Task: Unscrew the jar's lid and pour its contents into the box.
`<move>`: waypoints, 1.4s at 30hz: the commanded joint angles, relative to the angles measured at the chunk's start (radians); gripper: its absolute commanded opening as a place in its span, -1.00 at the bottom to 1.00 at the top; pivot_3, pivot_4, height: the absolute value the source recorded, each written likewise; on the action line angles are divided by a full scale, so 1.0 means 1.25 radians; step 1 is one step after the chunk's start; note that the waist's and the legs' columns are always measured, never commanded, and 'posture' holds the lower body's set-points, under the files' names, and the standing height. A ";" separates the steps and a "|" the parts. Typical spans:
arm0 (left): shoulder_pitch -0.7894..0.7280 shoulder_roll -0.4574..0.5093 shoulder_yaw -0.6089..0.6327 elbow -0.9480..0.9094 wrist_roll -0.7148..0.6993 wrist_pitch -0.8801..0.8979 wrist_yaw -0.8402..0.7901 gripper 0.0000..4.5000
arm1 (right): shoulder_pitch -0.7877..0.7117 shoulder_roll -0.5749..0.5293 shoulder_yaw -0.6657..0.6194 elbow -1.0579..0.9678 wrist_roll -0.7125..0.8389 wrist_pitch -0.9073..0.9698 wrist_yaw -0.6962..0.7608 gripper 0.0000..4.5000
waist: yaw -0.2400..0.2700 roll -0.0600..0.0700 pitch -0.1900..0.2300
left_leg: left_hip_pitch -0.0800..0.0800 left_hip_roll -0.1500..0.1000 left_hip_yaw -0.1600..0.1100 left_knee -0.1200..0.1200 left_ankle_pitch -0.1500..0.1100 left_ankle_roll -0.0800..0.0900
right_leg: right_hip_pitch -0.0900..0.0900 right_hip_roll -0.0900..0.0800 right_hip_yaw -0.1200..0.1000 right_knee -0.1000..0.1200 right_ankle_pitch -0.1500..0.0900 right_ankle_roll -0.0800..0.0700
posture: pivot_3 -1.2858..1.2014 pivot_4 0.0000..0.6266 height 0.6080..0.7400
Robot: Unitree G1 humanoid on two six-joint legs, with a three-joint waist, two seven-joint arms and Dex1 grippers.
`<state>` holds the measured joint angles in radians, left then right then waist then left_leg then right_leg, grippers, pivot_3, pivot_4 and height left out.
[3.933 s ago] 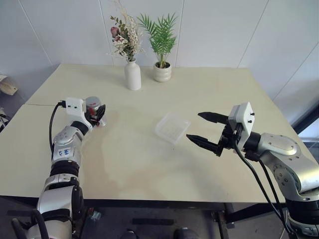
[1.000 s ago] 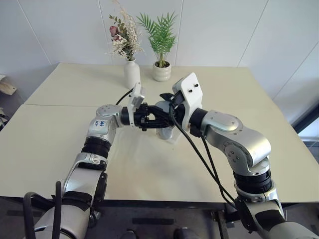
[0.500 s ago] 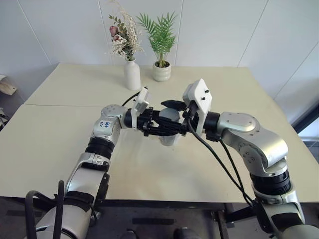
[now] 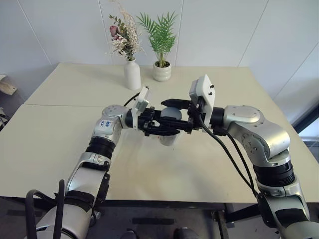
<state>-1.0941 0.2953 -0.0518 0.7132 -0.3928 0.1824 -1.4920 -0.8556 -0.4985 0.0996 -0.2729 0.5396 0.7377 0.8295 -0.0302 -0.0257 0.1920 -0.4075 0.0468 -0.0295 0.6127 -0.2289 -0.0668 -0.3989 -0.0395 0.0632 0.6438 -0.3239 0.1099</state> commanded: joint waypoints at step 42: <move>-0.012 -0.011 0.071 0.032 -0.015 0.000 0.075 0.15 | -0.058 0.045 -0.012 -0.036 -0.015 -0.012 -0.030 0.99 | 0.001 0.000 0.000 | -0.001 0.000 0.000 0.001 0.000 0.000 | -0.001 0.000 0.000 0.001 0.000 0.000 | 0.03 -0.52 1.00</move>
<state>-1.0749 0.2853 0.0262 0.7638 -0.4159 0.1989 -1.3981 -0.9015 -0.4353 0.1041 -0.2869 0.5148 0.7232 0.8016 -0.0290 -0.0251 0.1924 -0.4083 0.0469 -0.0296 0.6133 -0.2289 -0.0668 -0.4000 -0.0395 0.0632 0.6447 -0.3242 0.1101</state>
